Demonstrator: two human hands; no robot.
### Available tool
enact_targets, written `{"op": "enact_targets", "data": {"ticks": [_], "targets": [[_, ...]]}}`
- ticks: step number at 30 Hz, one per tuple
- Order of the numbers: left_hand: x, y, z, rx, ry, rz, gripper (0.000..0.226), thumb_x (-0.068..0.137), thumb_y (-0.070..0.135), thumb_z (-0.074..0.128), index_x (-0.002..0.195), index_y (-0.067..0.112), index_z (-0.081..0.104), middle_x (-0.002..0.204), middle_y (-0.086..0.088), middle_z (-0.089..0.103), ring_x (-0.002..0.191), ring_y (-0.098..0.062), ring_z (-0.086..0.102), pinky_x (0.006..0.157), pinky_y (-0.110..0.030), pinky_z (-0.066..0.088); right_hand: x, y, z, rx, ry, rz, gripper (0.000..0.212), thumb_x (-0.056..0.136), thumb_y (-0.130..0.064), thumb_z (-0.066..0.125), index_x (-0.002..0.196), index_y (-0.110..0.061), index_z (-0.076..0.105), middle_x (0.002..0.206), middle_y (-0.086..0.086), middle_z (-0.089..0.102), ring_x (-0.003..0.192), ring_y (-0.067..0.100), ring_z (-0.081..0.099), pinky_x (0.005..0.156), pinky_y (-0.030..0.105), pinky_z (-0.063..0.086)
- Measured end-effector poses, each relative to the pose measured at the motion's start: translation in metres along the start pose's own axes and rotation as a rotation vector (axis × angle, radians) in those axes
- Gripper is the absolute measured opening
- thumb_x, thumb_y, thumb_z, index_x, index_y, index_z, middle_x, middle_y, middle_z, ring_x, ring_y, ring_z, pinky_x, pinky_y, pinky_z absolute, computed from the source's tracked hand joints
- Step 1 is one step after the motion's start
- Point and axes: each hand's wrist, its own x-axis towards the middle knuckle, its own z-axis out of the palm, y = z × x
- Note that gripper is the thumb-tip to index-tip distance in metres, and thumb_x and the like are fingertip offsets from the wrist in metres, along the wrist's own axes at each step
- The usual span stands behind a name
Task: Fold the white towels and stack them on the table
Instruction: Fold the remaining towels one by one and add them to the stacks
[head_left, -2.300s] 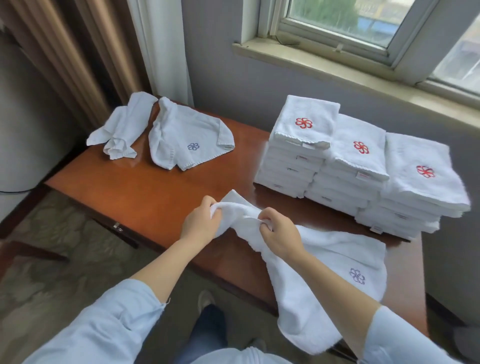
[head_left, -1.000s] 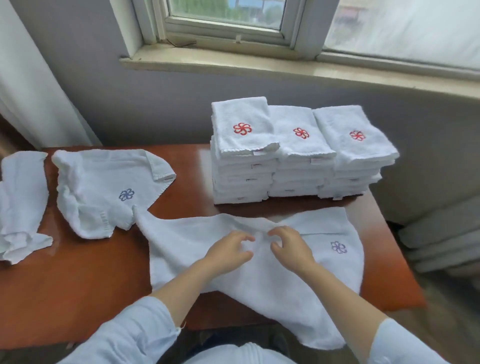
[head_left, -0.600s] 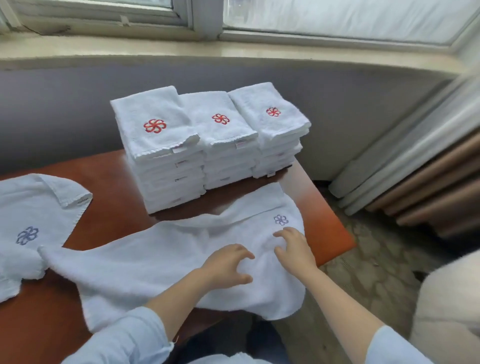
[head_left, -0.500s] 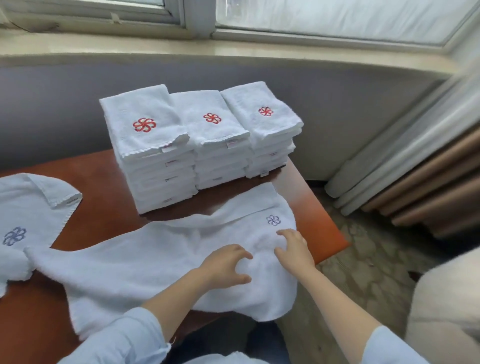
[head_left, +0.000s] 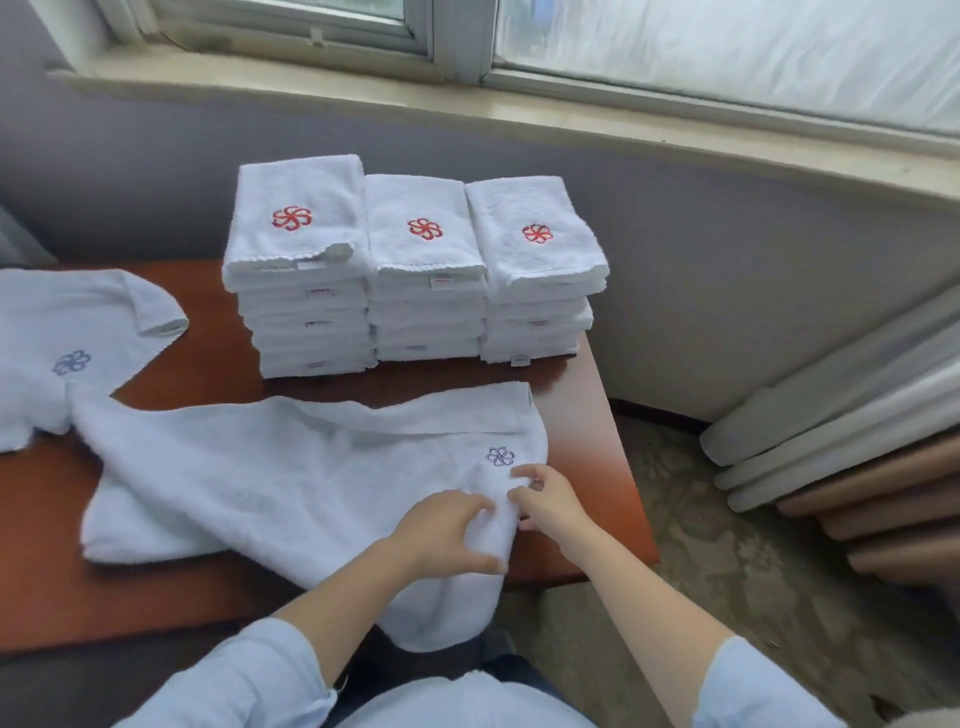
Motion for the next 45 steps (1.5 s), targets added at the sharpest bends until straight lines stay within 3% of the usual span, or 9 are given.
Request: {"op": "enact_targets", "data": {"ticks": [4, 10, 15, 20, 23, 28, 32, 38, 45], "targets": [[0.004, 0.022, 0.012, -0.154, 0.168, -0.217, 0.044, 0.088, 0.049, 0.061, 0.124, 0.025, 0.051, 0.105, 0.01, 0.059, 0.084, -0.009, 0.059, 0.063, -0.017, 0.043, 0.005, -0.017, -0.011, -0.029, -0.194, -0.137, 0.033, 0.09, -0.01, 0.058, 0.119, -0.024, 0.063, 0.099, -0.001, 0.064, 0.091, 0.006, 0.066, 0.08, 0.022, 0.054], [0.006, 0.017, -0.021, -0.633, 0.459, -0.388, 0.014, 0.101, 0.031, 0.051, 0.113, 0.024, 0.049, 0.107, 0.006, 0.056, 0.087, -0.002, 0.053, 0.065, -0.018, 0.039, 0.004, -0.028, -0.023, -0.21, -0.365, -0.378, 0.047, 0.08, -0.002, 0.058, 0.118, -0.025, 0.045, 0.124, -0.01, 0.059, 0.123, 0.003, 0.053, 0.083, 0.017, 0.048], [0.015, 0.022, -0.045, -0.792, 0.568, -0.493, 0.023, 0.101, 0.032, 0.047, 0.121, 0.021, 0.045, 0.112, 0.005, 0.051, 0.092, -0.007, 0.052, 0.065, -0.019, 0.038, -0.009, -0.031, -0.017, -0.733, -0.439, -0.63, 0.105, 0.067, -0.042, 0.078, 0.151, -0.044, 0.015, 0.157, -0.022, 0.02, 0.139, 0.003, 0.028, 0.101, 0.025, 0.037], [0.025, 0.034, -0.053, -0.773, 0.564, -0.451, 0.022, 0.103, 0.03, 0.045, 0.12, 0.017, 0.053, 0.115, 0.004, 0.055, 0.099, -0.012, 0.051, 0.076, -0.025, 0.039, -0.011, -0.049, -0.03, -0.666, -0.042, -0.861, 0.042, 0.085, -0.002, 0.056, 0.124, -0.017, 0.066, 0.126, -0.003, 0.065, 0.118, 0.018, 0.057, 0.094, 0.033, 0.048], [0.034, 0.046, -0.05, -0.782, 0.51, -0.355, 0.019, 0.103, 0.025, 0.042, 0.11, 0.022, 0.06, 0.104, 0.011, 0.059, 0.09, -0.002, 0.053, 0.07, -0.018, 0.04, -0.013, -0.068, -0.056, -0.949, -0.082, -1.003, 0.029, 0.086, -0.003, 0.054, 0.107, -0.012, 0.071, 0.104, 0.003, 0.07, 0.102, 0.025, 0.06, 0.084, 0.038, 0.048], [0.053, 0.065, -0.027, -0.641, 0.227, -0.231, 0.025, 0.102, 0.021, 0.046, 0.12, 0.016, 0.062, 0.117, 0.002, 0.067, 0.11, -0.012, 0.059, 0.088, -0.023, 0.046, -0.019, -0.072, -0.078, -1.744, -0.343, -0.369, 0.024, 0.091, -0.007, 0.051, 0.111, -0.015, 0.062, 0.103, 0.004, 0.062, 0.09, 0.025, 0.059, 0.076, 0.033, 0.049], [0.052, 0.058, -0.009, -0.575, 0.193, -0.239, 0.023, 0.101, 0.024, 0.051, 0.121, 0.02, 0.062, 0.127, 0.005, 0.06, 0.118, -0.012, 0.057, 0.099, -0.028, 0.045, -0.014, -0.05, -0.088, -1.593, -0.509, -0.052, 0.068, 0.082, -0.032, 0.076, 0.142, -0.017, 0.049, 0.136, 0.001, 0.055, 0.118, 0.024, 0.057, 0.098, 0.039, 0.051], [0.019, 0.028, -0.009, -0.554, 0.329, -0.278, 0.021, 0.099, 0.022, 0.048, 0.109, 0.035, 0.061, 0.113, 0.015, 0.065, 0.108, -0.004, 0.059, 0.094, -0.031, 0.05, -0.006, -0.039, -0.04, -1.249, -0.313, -0.397, 0.051, 0.095, -0.034, 0.051, 0.146, -0.031, 0.042, 0.147, -0.005, 0.046, 0.13, 0.019, 0.049, 0.101, 0.038, 0.046], [-0.066, -0.031, -0.015, -0.527, 0.684, -0.523, 0.026, 0.096, 0.017, 0.047, 0.091, 0.04, 0.058, 0.098, 0.02, 0.063, 0.094, -0.002, 0.059, 0.081, -0.026, 0.051, -0.01, -0.039, 0.048, -1.119, -0.411, -0.636, 0.052, 0.094, -0.026, 0.049, 0.146, -0.031, 0.042, 0.149, -0.006, 0.042, 0.131, 0.017, 0.046, 0.098, 0.033, 0.043]]}}
